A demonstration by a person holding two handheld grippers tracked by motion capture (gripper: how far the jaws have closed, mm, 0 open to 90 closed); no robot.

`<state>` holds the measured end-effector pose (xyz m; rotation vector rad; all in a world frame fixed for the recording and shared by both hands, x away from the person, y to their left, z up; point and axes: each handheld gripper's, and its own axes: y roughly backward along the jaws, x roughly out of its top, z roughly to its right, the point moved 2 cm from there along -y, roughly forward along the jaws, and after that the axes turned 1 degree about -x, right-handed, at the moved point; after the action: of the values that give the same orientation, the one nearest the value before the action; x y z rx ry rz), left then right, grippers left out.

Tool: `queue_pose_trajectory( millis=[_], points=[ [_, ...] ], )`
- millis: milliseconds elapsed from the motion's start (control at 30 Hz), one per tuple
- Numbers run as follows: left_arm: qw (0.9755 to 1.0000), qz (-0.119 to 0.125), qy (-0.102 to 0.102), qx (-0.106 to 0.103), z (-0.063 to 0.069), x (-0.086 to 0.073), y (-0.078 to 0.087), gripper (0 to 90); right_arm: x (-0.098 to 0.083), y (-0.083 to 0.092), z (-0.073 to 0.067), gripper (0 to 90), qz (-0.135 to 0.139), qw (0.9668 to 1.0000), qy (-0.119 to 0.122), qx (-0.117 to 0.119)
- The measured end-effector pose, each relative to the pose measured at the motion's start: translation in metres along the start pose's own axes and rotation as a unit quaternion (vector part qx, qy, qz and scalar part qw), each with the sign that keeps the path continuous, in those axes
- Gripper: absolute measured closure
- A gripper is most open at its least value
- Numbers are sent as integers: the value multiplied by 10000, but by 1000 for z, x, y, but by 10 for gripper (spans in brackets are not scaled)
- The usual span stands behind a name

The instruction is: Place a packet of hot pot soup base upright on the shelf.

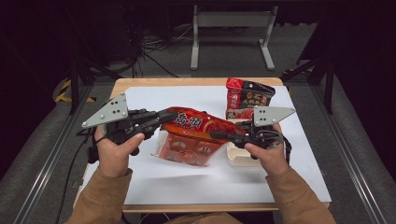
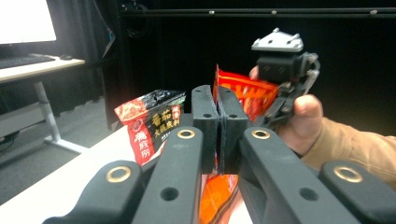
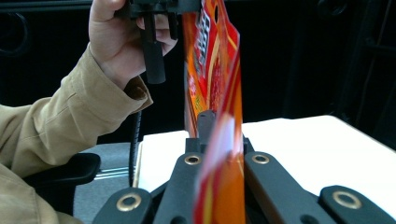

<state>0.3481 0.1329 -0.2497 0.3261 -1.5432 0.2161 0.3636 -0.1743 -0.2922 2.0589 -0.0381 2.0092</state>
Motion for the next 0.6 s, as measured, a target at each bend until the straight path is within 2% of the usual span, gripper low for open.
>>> queue_pose_trajectory(
  millis=[167,233,300,433,533,600],
  points=[
    [10000,84,10,14,0,-1,1,822,10,5,-4,898,-65,10000,49,-42],
    [9999,95,33,61,-1,-1,1,765,14,5,-5,898,-124,9999,78,-70],
    [9998,152,53,150,-2,-1,2,670,18,5,-5,898,-194,9997,80,-101],
    [9995,107,54,295,-4,-5,5,514,27,8,-3,898,-278,9995,56,-151],
    [9991,80,9,412,-6,-8,6,428,36,11,-1,898,-369,9990,71,-229],
    [9989,64,5,455,-7,-10,6,409,38,12,0,898,-381,9989,79,-247]
  ],
)
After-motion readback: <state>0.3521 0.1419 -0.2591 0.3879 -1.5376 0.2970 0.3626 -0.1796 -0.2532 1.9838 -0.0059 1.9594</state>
